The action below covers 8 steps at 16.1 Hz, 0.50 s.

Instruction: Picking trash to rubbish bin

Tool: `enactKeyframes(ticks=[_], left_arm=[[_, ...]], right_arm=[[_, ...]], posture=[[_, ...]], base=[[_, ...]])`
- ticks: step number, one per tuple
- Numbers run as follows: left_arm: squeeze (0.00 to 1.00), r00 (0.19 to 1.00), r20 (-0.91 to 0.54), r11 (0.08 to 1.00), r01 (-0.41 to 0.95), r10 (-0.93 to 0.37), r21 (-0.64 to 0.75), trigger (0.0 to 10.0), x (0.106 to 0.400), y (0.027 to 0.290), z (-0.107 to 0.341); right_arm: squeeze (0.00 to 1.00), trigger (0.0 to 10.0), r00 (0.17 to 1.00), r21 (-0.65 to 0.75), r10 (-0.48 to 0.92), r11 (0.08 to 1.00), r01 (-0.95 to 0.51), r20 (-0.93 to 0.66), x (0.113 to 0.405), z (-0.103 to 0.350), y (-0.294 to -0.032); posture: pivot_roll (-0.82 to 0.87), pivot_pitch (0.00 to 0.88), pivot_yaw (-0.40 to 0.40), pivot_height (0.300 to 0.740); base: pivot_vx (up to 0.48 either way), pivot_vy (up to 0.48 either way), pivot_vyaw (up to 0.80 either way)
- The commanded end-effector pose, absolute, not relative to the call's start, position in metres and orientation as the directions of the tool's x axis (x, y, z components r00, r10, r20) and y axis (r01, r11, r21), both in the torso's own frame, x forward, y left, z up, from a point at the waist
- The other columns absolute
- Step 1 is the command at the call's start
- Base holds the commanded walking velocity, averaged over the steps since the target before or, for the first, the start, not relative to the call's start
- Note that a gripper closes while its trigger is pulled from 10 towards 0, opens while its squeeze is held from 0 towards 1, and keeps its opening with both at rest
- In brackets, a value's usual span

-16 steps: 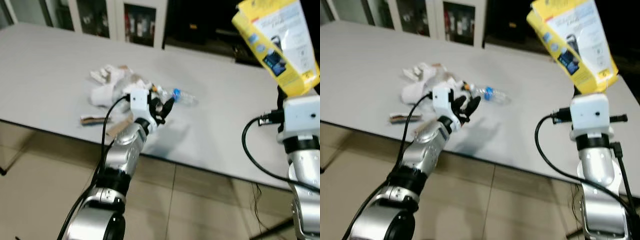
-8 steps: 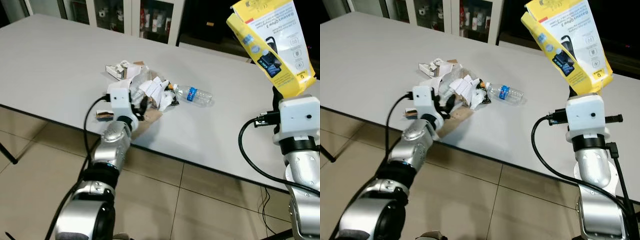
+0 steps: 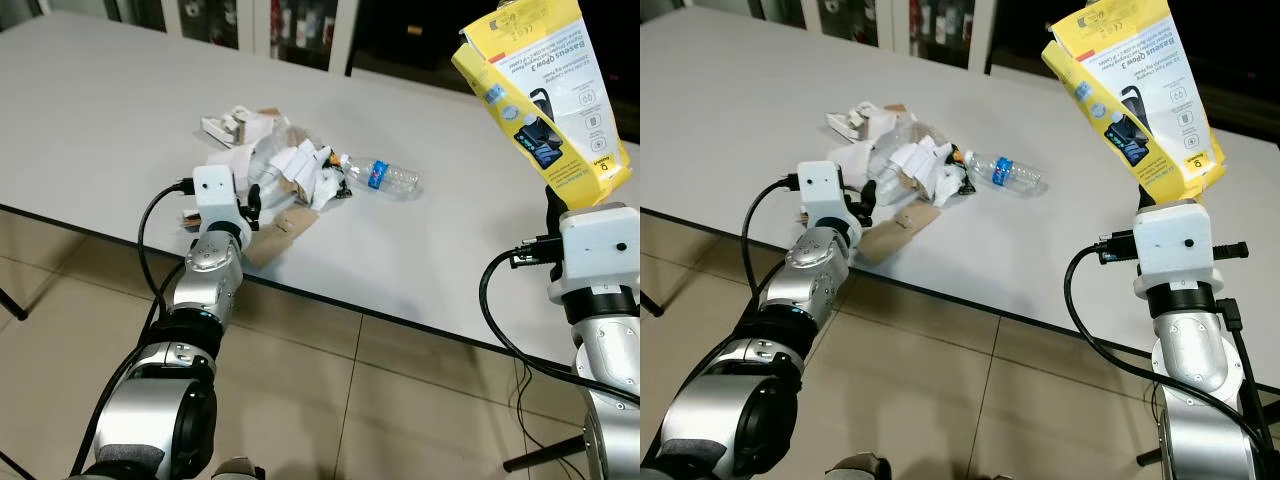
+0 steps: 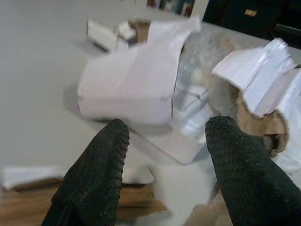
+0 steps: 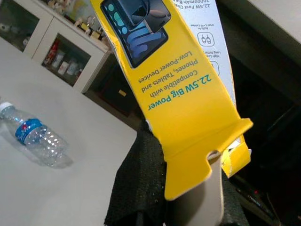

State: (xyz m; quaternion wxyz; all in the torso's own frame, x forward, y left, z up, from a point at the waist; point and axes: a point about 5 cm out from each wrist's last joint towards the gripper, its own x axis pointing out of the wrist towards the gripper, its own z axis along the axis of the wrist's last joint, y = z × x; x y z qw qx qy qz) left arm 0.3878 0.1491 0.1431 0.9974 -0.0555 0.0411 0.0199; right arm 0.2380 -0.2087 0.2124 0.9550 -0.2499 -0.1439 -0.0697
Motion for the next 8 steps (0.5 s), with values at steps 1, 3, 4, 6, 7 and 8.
enactKeyframes(ticks=[1,3,4,6,7,8], left_arm=[[0.00,0.993,-0.106,0.975,-0.071,0.049,-0.212,10.0,0.391,0.144,0.147],[0.00,0.990,-0.105,0.935,-0.123,0.093,-0.333,10.0,0.393,0.142,0.152],[0.00,0.992,-0.086,0.919,-0.115,0.088,-0.376,10.0,0.394,0.140,0.157],[0.00,0.997,-0.050,0.883,-0.079,0.062,-0.464,10.0,0.396,0.134,0.165],[0.00,0.998,-0.041,0.871,-0.068,0.055,-0.487,10.0,0.396,0.133,0.167],[0.00,0.998,-0.016,0.840,-0.060,0.061,-0.540,10.0,0.397,0.133,0.174]], right_arm=[[0.00,10.0,0.948,-0.456,-0.074,0.863,0.216,0.309,0.236,0.214,-0.211],[0.00,10.0,0.950,-0.459,-0.070,0.863,0.212,0.305,0.236,0.213,-0.211],[0.00,10.0,0.950,-0.460,-0.068,0.863,0.210,0.305,0.237,0.213,-0.211],[0.00,10.0,0.949,-0.462,-0.062,0.862,0.207,0.309,0.240,0.215,-0.211],[0.00,10.0,0.949,-0.462,-0.061,0.862,0.206,0.310,0.241,0.215,-0.211],[0.00,10.0,0.949,-0.465,-0.058,0.862,0.204,0.310,0.242,0.215,-0.211]], posture=[[0.14,0.150,-0.104,0.740],[0.15,0.147,-0.109,0.740],[0.16,0.145,-0.112,0.740],[0.16,0.141,-0.114,0.740],[0.16,0.139,-0.116,0.740],[0.17,0.135,-0.117,0.740]], base=[[0.000,0.000,0.00],[0.000,0.000,0.00],[0.000,0.000,0.00],[0.000,0.000,0.00],[0.000,0.000,0.00],[0.000,0.000,0.00]])
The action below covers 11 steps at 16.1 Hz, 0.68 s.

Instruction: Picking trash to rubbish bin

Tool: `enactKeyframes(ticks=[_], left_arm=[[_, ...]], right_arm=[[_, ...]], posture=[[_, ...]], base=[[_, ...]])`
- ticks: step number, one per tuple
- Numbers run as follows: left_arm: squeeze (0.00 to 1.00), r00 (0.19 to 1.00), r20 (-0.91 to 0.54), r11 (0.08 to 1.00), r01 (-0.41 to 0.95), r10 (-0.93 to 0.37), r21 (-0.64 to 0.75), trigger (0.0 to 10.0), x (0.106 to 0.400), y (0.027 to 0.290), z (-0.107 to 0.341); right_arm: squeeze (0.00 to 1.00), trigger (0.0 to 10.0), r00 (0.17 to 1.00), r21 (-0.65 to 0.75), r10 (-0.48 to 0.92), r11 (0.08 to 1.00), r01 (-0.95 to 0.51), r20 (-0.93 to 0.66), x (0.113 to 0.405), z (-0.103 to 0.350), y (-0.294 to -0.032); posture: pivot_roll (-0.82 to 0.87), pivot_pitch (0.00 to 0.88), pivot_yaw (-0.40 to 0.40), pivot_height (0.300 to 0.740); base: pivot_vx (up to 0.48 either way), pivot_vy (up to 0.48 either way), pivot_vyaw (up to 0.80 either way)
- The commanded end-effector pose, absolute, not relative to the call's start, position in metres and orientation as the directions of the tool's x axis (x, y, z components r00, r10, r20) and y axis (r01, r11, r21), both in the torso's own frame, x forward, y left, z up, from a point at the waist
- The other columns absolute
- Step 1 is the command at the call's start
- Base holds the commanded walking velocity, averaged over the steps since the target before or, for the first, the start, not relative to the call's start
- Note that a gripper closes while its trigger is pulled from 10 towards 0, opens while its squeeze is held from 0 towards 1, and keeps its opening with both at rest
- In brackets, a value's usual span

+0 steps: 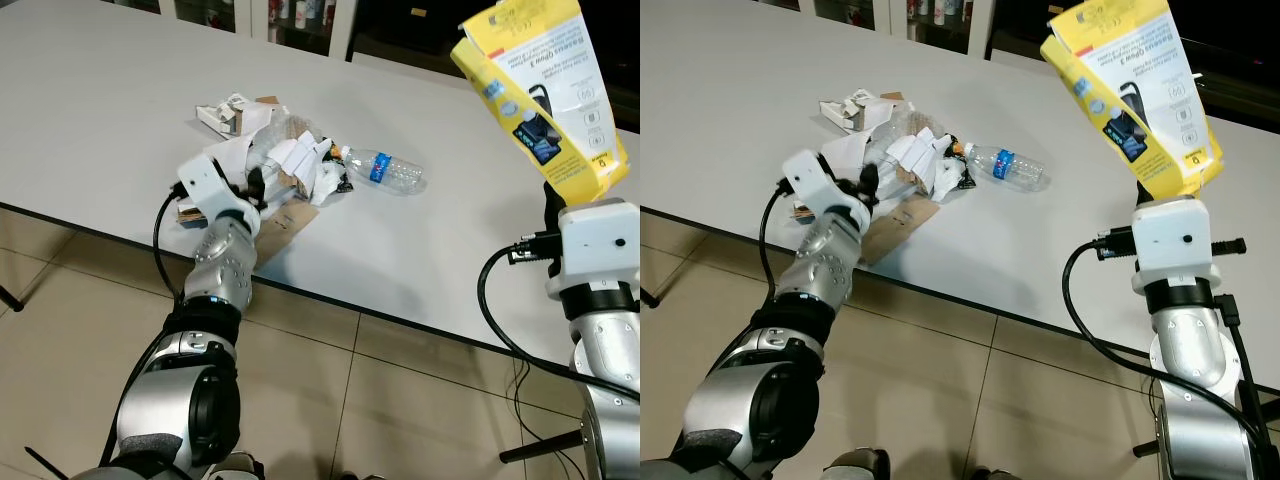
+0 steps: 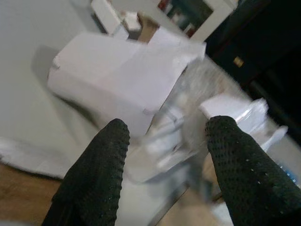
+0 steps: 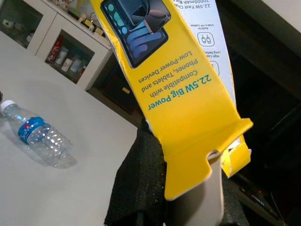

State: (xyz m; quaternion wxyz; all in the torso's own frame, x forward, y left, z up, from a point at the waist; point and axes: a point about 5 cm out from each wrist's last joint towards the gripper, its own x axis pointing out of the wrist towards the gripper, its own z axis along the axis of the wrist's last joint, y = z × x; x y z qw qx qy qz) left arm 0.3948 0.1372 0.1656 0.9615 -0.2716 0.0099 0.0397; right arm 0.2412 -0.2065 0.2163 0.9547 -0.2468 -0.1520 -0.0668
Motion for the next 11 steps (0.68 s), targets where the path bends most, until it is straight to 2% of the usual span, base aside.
enactKeyframes(ticks=[1,2,3,4,11], left_arm=[[0.00,0.998,-0.009,0.840,-0.061,0.066,-0.539,10.0,0.397,0.134,0.176],[0.00,0.997,0.024,0.848,-0.051,0.075,-0.527,10.0,0.395,0.134,0.183],[0.16,0.996,0.033,0.853,-0.052,0.081,-0.520,10.0,0.394,0.133,0.185],[1.00,0.995,0.021,0.860,-0.077,0.101,-0.504,10.0,0.391,0.135,0.181],[1.00,0.984,-0.025,0.866,-0.166,0.175,-0.472,10.0,0.379,0.143,0.174]], right_arm=[[0.00,10.0,0.949,-0.465,-0.057,0.862,0.204,0.310,0.242,0.215,-0.211],[0.00,10.0,0.950,-0.465,-0.055,0.862,0.201,0.308,0.243,0.214,-0.211],[0.00,10.0,0.950,-0.464,-0.053,0.864,0.197,0.306,0.244,0.213,-0.210],[0.00,10.0,0.951,-0.462,-0.044,0.866,0.189,0.306,0.246,0.213,-0.208],[0.00,10.0,0.949,-0.467,-0.009,0.869,0.162,0.314,0.258,0.213,-0.203]], posture=[[0.17,0.135,-0.117,0.740],[0.18,0.137,-0.120,0.740],[0.18,0.137,-0.120,0.740],[0.20,0.135,-0.125,0.740],[0.24,0.124,-0.130,0.740]], base=[[0.000,0.000,0.00],[0.000,0.000,0.00],[0.000,0.000,0.00],[0.000,0.000,0.00],[0.000,0.000,0.00]])
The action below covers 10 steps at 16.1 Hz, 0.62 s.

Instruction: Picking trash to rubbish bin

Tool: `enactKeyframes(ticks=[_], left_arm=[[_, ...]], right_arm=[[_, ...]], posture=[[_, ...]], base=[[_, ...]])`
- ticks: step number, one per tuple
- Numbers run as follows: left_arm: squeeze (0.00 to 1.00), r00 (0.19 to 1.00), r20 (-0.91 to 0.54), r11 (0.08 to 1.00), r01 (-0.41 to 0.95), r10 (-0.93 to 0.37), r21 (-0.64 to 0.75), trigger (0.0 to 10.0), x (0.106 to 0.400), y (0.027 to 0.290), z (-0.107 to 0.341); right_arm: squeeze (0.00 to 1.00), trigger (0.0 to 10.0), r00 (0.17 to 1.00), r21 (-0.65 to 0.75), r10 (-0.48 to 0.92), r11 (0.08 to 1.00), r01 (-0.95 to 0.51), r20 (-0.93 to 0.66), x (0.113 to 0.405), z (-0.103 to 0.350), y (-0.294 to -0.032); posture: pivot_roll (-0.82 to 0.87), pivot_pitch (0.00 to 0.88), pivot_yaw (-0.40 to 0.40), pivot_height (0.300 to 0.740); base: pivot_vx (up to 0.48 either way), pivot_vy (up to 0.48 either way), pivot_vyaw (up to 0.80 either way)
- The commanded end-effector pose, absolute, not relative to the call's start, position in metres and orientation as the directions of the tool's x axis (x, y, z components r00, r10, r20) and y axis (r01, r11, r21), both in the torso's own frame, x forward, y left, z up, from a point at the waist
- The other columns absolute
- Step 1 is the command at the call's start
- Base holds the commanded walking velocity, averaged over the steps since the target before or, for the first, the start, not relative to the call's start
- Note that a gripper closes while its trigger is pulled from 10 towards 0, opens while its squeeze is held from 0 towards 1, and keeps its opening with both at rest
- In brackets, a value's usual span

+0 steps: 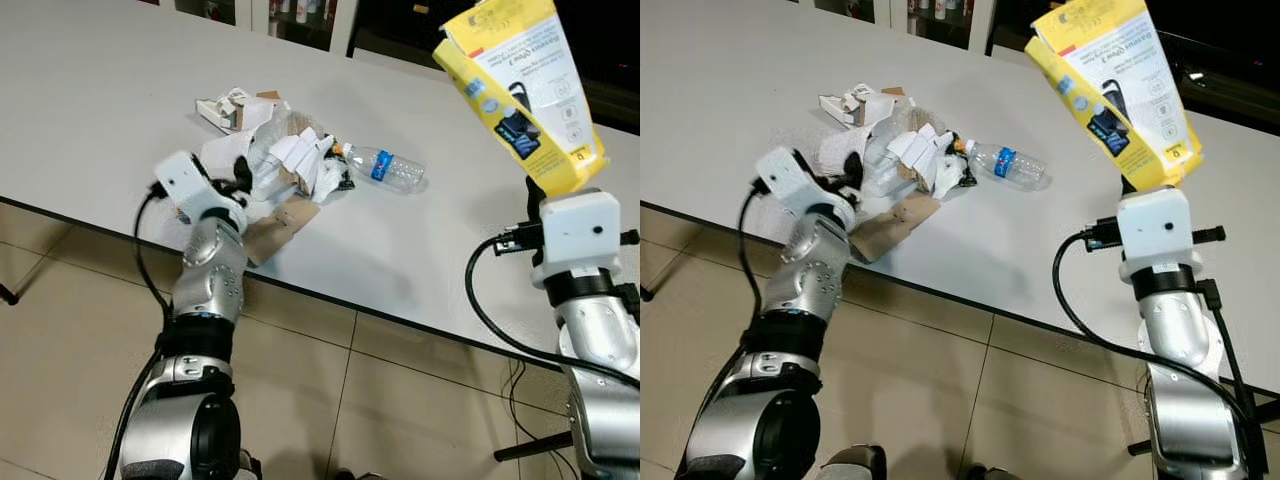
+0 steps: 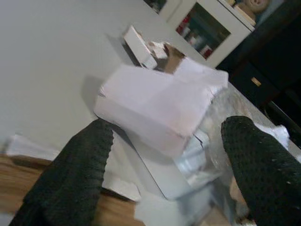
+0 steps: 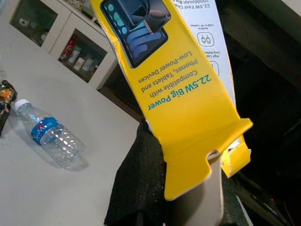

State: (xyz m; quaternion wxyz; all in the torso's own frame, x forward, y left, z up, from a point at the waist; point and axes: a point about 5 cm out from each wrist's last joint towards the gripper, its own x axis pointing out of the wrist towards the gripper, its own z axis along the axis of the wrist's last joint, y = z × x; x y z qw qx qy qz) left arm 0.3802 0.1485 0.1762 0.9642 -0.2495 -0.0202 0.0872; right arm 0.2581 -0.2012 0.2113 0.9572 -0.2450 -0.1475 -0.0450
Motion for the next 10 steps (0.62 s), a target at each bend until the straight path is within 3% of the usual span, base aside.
enactKeyframes(ticks=[1,4,10], left_arm=[[1.00,0.983,-0.027,0.864,-0.171,0.179,-0.474,10.0,0.378,0.143,0.175],[1.00,0.984,0.006,0.866,-0.155,0.179,-0.475,10.0,0.376,0.140,0.190],[1.00,0.966,-0.147,0.778,-0.260,0.214,-0.571,10.0,0.370,0.144,0.193]], right_arm=[[0.00,10.0,0.949,-0.466,-0.007,0.870,0.161,0.314,0.259,0.213,-0.203],[0.00,10.0,0.950,-0.463,0.006,0.874,0.146,0.311,0.261,0.210,-0.199],[0.00,10.0,0.951,-0.475,0.037,0.872,0.119,0.306,0.266,0.209,-0.198]], posture=[[0.25,0.121,-0.128,0.740],[0.25,0.121,-0.128,0.740],[0.25,0.121,-0.128,0.740]], base=[[0.000,0.000,0.00],[0.000,0.000,0.00],[0.000,0.000,0.00]])
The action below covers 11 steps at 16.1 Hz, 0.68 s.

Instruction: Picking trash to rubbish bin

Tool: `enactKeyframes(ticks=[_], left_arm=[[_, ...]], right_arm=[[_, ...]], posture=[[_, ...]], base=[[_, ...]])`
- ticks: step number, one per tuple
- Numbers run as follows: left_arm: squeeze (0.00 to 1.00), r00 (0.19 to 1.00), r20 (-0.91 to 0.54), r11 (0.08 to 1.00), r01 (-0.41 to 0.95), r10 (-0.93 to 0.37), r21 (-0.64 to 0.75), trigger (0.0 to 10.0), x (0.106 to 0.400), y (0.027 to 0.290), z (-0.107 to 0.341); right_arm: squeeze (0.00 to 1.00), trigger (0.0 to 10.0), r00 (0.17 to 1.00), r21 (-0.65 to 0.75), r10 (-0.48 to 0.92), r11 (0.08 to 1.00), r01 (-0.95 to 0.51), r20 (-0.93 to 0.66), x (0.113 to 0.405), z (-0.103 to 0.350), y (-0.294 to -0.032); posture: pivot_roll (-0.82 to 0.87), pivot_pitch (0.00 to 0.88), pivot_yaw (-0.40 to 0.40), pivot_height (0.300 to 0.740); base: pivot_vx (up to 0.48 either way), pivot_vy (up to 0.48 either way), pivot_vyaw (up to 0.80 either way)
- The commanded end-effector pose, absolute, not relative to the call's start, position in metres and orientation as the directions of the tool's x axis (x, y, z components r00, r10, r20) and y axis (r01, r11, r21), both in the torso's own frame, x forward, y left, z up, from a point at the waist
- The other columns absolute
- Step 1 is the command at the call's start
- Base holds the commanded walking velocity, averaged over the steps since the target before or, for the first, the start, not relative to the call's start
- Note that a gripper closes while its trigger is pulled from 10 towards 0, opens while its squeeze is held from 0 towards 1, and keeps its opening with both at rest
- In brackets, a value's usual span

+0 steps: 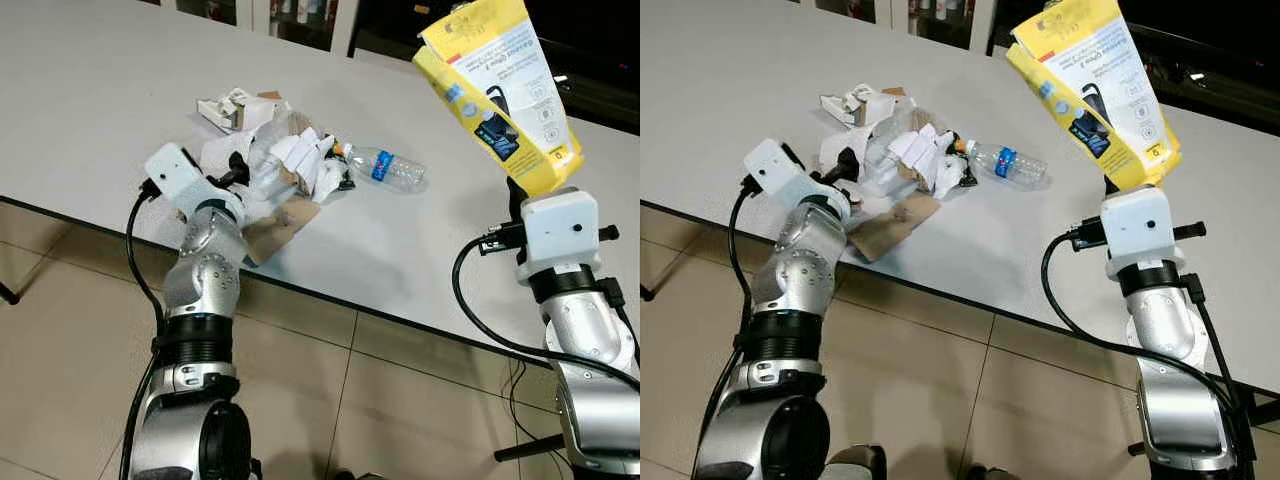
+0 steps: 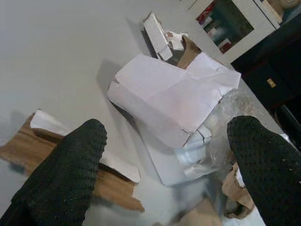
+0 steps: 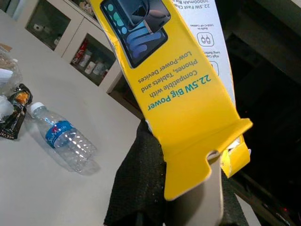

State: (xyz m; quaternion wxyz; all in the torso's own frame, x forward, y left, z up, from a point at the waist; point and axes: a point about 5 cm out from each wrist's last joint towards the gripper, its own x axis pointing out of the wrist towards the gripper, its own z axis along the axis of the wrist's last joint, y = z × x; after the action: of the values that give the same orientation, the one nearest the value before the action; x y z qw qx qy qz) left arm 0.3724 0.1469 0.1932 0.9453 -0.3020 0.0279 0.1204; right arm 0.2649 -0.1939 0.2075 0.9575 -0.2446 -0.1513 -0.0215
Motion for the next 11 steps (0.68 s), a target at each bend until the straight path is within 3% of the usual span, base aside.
enactKeyframes(ticks=[1,11], left_arm=[[1.00,0.964,-0.165,0.763,-0.265,0.208,-0.590,10.0,0.370,0.144,0.192],[1.00,0.933,-0.277,0.729,-0.355,0.231,-0.586,10.0,0.363,0.150,0.184]], right_arm=[[0.00,10.0,0.952,-0.478,0.044,0.871,0.112,0.304,0.267,0.209,-0.196],[0.00,10.0,0.951,-0.483,0.069,0.871,0.091,0.303,0.274,0.206,-0.192]], posture=[[0.26,0.124,-0.137,0.740],[0.28,0.127,-0.137,0.740]], base=[[0.000,0.000,0.00],[0.000,0.000,0.00]])
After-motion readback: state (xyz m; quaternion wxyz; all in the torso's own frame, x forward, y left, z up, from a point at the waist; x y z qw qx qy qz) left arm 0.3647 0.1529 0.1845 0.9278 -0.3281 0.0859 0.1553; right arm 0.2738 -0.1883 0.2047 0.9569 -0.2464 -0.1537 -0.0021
